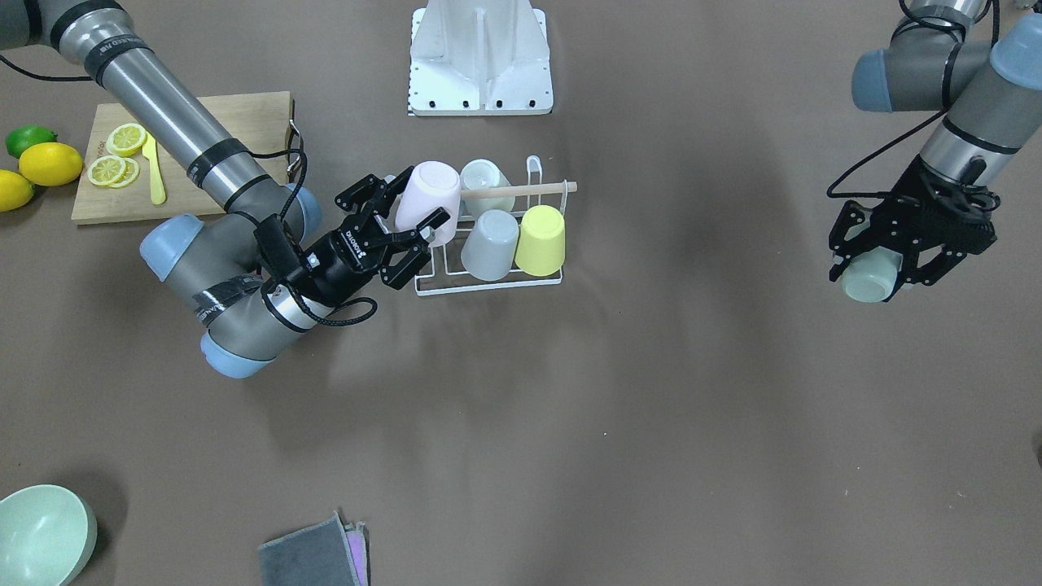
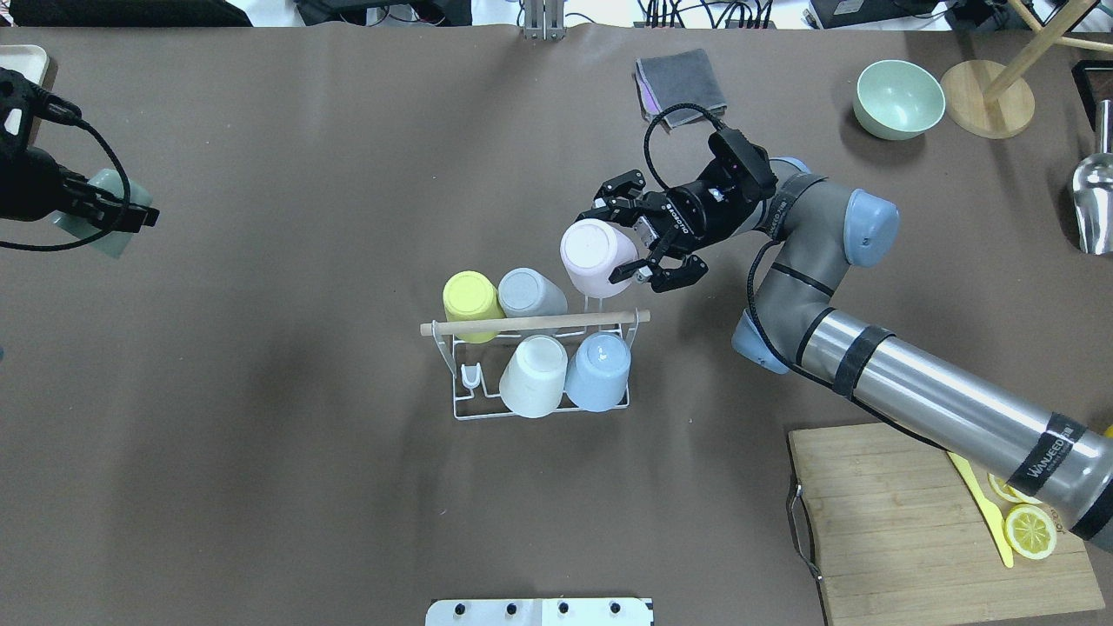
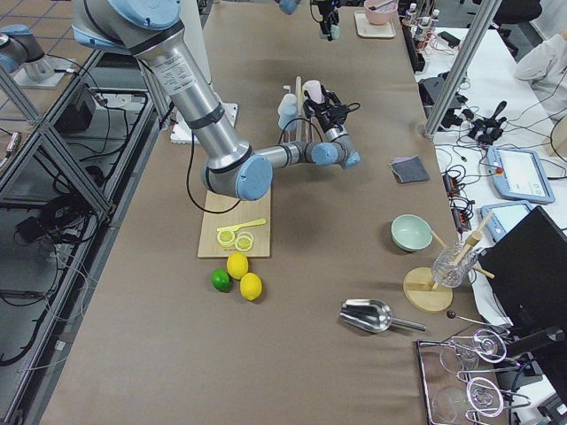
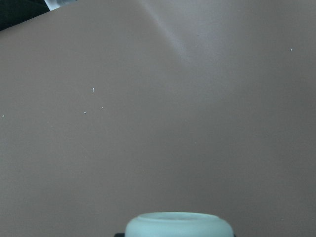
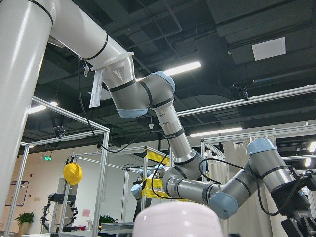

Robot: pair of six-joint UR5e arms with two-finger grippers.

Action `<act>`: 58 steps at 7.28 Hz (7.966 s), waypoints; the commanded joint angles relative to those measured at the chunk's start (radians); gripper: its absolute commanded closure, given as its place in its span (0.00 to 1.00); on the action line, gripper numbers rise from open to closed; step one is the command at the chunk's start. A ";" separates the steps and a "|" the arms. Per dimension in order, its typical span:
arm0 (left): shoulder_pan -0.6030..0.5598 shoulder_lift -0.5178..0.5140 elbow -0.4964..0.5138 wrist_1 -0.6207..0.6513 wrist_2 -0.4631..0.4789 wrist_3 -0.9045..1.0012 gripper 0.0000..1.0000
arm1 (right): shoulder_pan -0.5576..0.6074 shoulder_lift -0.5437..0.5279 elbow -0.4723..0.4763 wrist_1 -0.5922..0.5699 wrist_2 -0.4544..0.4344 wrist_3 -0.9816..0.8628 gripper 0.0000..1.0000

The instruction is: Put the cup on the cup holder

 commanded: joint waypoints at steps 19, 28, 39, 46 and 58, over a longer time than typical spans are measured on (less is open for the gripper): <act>0.149 -0.229 -0.059 -0.648 0.237 -0.345 1.00 | 0.253 -0.439 0.385 -0.012 0.018 0.962 0.06; 0.930 -0.290 -0.008 -0.987 1.242 0.234 1.00 | 0.537 -0.458 0.431 -0.302 -0.680 1.914 0.04; 0.944 -0.304 0.127 -1.070 1.253 0.254 1.00 | 0.577 -0.529 0.454 0.179 -1.784 2.543 0.05; 0.930 -0.335 0.161 -1.066 1.252 0.251 1.00 | 0.658 -0.718 0.502 0.347 -1.772 2.719 0.01; 0.922 -0.343 0.245 -1.139 1.253 0.256 0.03 | 0.767 -0.721 0.686 0.021 -1.766 2.583 0.01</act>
